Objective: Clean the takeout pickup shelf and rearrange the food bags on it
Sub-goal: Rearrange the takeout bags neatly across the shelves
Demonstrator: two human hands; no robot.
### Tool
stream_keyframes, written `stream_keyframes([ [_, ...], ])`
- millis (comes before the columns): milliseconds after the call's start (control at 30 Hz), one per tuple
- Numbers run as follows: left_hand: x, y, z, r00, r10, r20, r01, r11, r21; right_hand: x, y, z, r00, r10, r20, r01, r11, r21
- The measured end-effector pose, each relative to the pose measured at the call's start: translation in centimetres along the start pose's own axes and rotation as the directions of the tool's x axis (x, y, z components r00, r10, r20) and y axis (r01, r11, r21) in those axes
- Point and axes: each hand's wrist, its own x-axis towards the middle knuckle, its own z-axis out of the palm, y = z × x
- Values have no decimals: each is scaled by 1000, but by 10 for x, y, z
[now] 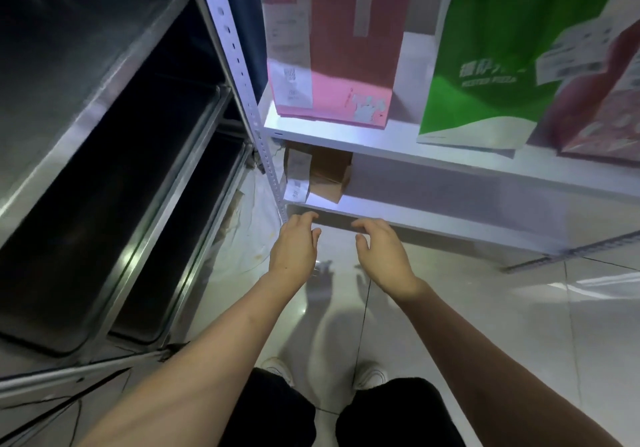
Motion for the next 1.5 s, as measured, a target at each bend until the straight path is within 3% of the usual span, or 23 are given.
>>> stream_keyframes([
  [533, 151, -147, 157, 985, -44, -169, 21, 990, -136, 157, 105, 186, 995, -67, -71, 66, 998, -8],
  [700, 196, -184, 187, 968, -17, -250, -23, 988, -156, 201, 123, 227, 966, -157, -206, 166, 986, 27],
  [833, 217, -202, 202, 957, -3, -291, -45, 986, -160, 218, 140, 241, 883, -208, -420, 266, 960, 84],
  [1033, 232, -206, 217, 949, -2, -316, -56, 983, -177, 229, 152, 239, 821, -229, -523, 319, 944, 87],
  [1167, 232, -207, 216, 944, -3, -329, -60, 982, -180, 234, 142, 232, 816, -162, -555, 279, 951, 133],
  [1300, 232, -208, 210, 942, 2, -337, -62, 984, -168, 242, 128, 219, 812, 40, -582, 130, 960, 247],
  [1400, 234, -205, 200, 937, -5, -350, -64, 981, -185, 251, 120, 209, 827, 186, -530, 15, 936, 351],
  [1500, 235, -199, 189, 937, -12, -348, -63, 977, -204, 259, 116, 205, 843, 237, -484, -17, 909, 416],
])
